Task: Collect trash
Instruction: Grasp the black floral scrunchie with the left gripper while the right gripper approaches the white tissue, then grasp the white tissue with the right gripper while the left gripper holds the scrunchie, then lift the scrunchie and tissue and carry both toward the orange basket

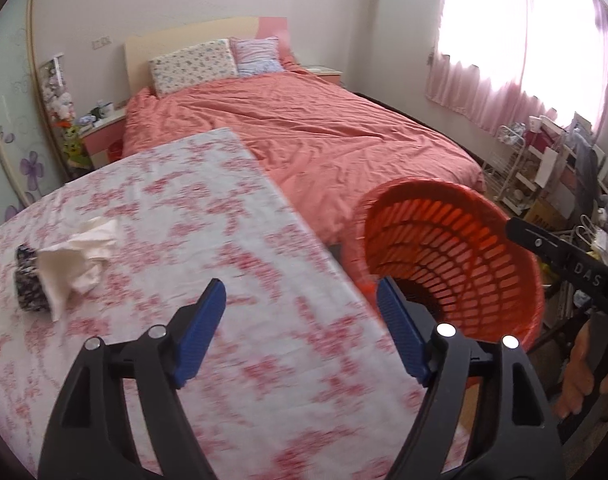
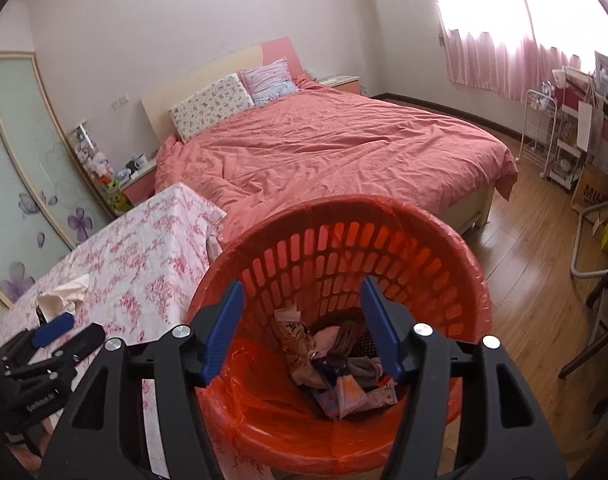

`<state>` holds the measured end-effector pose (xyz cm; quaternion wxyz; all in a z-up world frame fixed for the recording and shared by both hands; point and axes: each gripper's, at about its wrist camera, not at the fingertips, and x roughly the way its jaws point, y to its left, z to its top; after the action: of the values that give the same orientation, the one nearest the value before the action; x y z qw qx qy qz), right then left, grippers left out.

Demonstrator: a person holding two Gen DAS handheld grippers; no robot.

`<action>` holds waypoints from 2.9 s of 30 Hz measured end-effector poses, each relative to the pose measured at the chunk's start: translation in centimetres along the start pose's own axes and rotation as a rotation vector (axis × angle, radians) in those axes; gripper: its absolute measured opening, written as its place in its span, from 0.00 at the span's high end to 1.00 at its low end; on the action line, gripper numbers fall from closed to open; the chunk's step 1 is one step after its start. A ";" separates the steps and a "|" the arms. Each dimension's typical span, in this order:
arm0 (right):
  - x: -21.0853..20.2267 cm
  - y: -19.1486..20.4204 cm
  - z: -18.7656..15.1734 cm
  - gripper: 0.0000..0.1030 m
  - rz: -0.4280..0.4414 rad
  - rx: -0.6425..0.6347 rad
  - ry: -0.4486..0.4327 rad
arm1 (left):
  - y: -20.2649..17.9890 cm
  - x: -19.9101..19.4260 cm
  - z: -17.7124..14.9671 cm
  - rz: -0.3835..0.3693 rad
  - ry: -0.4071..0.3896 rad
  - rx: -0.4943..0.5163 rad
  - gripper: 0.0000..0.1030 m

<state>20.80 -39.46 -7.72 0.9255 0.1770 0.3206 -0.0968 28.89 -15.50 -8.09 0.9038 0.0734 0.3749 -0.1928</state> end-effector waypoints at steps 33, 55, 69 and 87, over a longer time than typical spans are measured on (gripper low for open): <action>1.6 16.8 -5.3 0.21 0.151 -0.318 0.104 | 25.9 2.7 -2.1 0.363 0.113 -0.321 0.62; 5.8 30.3 -7.1 0.14 0.282 -0.287 0.148 | 31.4 -4.9 -10.0 0.387 0.118 -0.412 0.49; 11.6 32.5 -4.6 0.48 0.155 -0.217 0.226 | 31.7 -4.8 -10.1 0.395 0.122 -0.422 0.43; 5.2 25.1 -8.8 0.62 0.113 -0.367 0.225 | 31.8 -4.8 -10.1 0.391 0.121 -0.424 0.40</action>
<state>27.25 -13.35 -10.73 0.9046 0.0330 0.4236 0.0353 32.07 17.77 -12.23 0.8949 -0.0347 0.4390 0.0721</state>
